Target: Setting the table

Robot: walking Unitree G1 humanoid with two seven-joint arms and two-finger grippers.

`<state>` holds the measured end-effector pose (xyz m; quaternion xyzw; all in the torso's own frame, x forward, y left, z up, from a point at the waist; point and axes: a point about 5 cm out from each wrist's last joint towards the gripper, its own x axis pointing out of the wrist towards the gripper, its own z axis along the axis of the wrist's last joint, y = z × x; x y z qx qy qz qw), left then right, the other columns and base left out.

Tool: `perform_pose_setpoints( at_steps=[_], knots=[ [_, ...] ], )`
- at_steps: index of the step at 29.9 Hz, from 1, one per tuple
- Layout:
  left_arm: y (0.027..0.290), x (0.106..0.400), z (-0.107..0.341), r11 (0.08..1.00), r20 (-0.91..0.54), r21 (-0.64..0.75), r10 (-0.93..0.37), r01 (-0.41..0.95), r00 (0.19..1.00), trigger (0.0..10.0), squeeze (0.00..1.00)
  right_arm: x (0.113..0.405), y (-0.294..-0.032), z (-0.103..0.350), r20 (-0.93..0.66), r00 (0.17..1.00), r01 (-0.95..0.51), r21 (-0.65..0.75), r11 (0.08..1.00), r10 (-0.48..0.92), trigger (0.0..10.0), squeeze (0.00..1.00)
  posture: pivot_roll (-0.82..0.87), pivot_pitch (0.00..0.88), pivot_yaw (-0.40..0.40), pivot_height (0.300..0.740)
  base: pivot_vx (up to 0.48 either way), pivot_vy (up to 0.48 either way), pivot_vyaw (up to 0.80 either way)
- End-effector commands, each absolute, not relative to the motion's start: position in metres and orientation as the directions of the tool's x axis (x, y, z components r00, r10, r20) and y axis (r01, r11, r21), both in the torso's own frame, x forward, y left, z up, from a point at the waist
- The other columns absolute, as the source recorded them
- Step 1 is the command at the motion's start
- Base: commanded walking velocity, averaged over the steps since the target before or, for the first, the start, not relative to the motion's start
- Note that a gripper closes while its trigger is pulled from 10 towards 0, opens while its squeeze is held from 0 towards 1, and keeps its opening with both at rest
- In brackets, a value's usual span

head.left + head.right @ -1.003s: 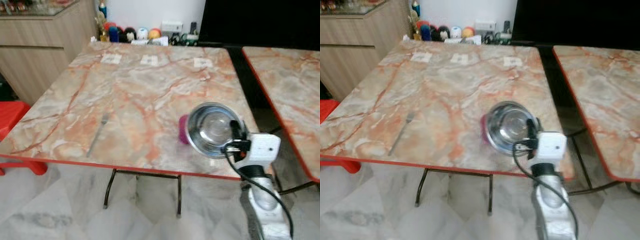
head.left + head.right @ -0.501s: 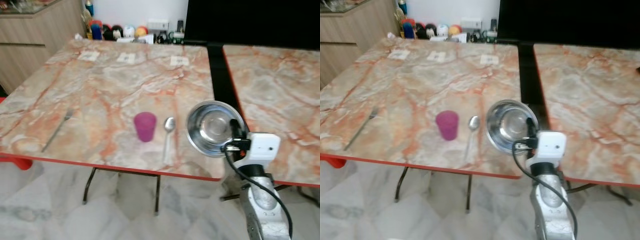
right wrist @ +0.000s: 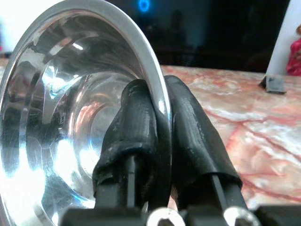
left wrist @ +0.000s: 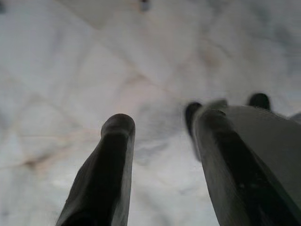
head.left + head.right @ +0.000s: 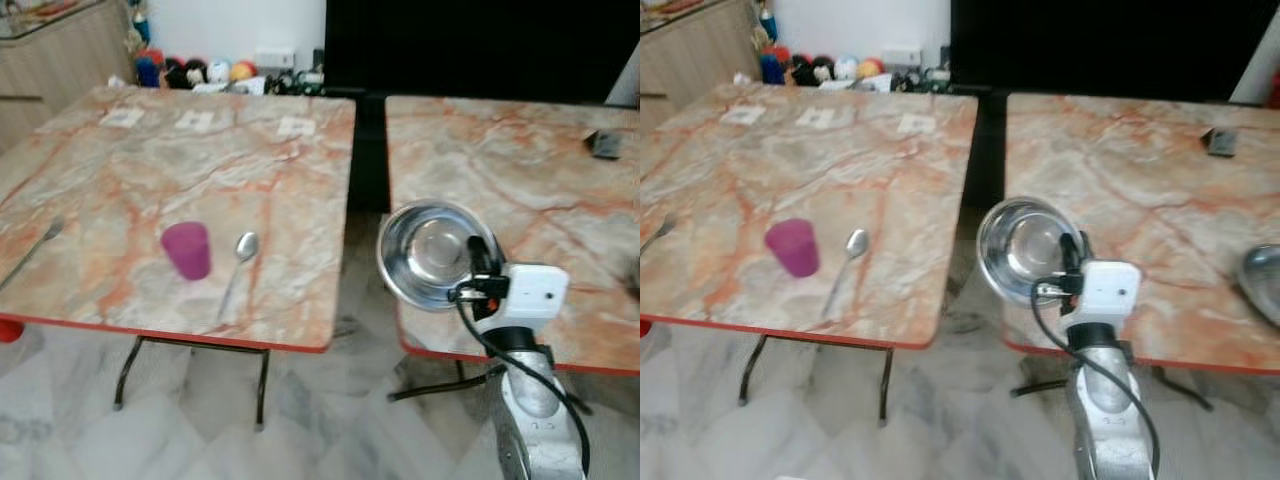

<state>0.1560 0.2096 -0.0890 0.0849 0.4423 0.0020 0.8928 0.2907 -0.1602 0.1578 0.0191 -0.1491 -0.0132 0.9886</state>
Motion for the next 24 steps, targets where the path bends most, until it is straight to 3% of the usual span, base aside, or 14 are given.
perform_pose_setpoints(
  at_steps=[1,15,24],
  knots=[
    [0.208,0.148,-0.093,0.984,-0.812,0.152,0.07,0.095,0.58,10.0,0.0,0.291,-0.16,0.164,0.323,0.946,0.014,0.037,0.999,-0.025,10.0,0.0,-0.04,0.113,-0.031,0.74,0.0,-0.461,0.0],
    [0.208,0.147,-0.093,0.984,-0.814,0.15,0.067,0.098,0.577,10.0,0.0,0.293,-0.165,0.164,0.315,0.948,0.038,0.048,0.998,-0.052,10.0,0.0,-0.05,0.121,-0.033,0.74,0.0,-0.463,0.0],
    [0.207,0.145,-0.094,0.987,-0.82,0.134,0.061,0.086,0.569,10.0,0.0,0.296,-0.176,0.162,0.289,0.949,0.102,0.111,0.989,-0.13,10.0,0.0,-0.05,0.13,-0.032,0.74,0.0,0.0,0.0]
  ],
)
